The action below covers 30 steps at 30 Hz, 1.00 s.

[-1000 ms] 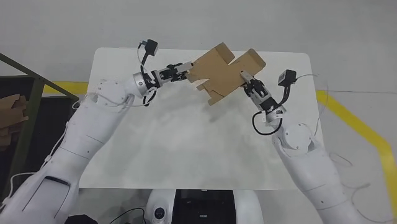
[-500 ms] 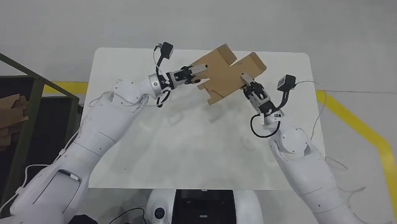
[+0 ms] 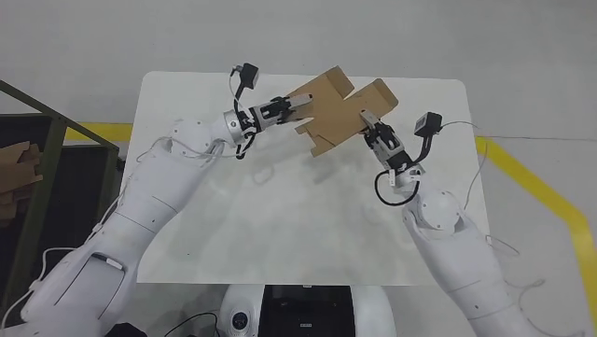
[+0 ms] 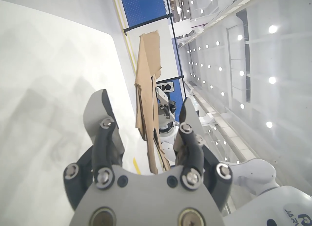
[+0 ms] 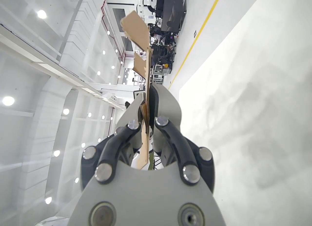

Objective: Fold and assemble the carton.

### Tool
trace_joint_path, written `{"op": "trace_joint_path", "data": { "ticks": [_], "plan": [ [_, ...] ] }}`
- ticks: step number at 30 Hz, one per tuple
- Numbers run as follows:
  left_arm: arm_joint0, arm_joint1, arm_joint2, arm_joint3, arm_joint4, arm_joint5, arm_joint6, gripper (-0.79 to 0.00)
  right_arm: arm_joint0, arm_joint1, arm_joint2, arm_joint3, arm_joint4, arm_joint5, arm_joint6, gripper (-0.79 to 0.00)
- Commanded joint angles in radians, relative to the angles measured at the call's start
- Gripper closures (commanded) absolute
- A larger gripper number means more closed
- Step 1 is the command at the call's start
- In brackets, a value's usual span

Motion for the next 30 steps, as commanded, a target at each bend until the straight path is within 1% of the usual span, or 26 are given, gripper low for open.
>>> {"op": "trace_joint_path", "data": {
  "ticks": [1,3,6,9,10,11,12,17,20,23,25,27,30],
  "plan": [
    [0.001,-0.002,-0.005,0.000,0.001,-0.002,-0.002,-0.135,0.000,-0.002,0.000,0.002,-0.004,0.002,-0.004,0.000],
    [0.003,-0.003,-0.010,-0.001,0.002,-0.004,-0.003,-0.105,0.001,-0.004,0.000,0.003,-0.007,0.004,-0.005,0.000],
    [0.006,-0.005,-0.017,-0.002,0.002,-0.003,-0.006,0.000,0.002,-0.008,-0.001,0.005,-0.007,0.007,-0.005,0.000],
    [0.006,-0.007,-0.022,0.000,0.010,-0.002,-0.008,0.000,0.008,-0.011,-0.003,0.011,0.002,0.008,0.007,0.000],
    [0.006,-0.008,-0.023,0.002,0.013,-0.002,-0.007,0.000,0.010,-0.013,-0.004,0.016,0.008,0.007,0.012,-0.074],
    [0.005,-0.009,-0.024,0.003,0.016,0.000,-0.007,0.000,0.012,-0.014,-0.004,0.021,0.013,0.006,0.018,-0.342],
    [0.003,-0.010,-0.025,0.005,0.019,0.000,-0.006,0.000,0.014,-0.015,-0.002,0.026,0.021,0.002,0.022,-0.785],
    [-0.008,-0.010,-0.050,0.011,0.033,-0.006,-0.011,0.000,0.008,-0.014,0.041,0.049,0.042,-0.045,0.030,-0.785],
    [-0.016,-0.005,-0.076,0.017,0.043,-0.016,-0.035,0.000,-0.002,-0.008,0.079,0.059,0.061,-0.087,0.085,-0.785],
    [-0.022,0.001,-0.098,0.025,0.063,-0.035,-0.078,0.000,0.002,0.004,0.110,0.074,0.012,-0.133,0.193,-0.785],
    [-0.024,0.004,-0.112,0.033,0.064,-0.042,-0.108,0.000,0.005,0.011,0.126,0.079,-0.013,-0.183,0.275,-0.785],
    [-0.025,0.007,-0.122,0.041,0.058,-0.044,-0.143,0.000,0.012,0.018,0.140,0.093,-0.038,-0.191,0.344,-0.785],
    [-0.023,0.010,-0.130,0.049,0.013,-0.044,-0.228,0.000,0.029,0.026,0.152,0.112,-0.023,-0.220,0.457,-0.785]
  ]
}}
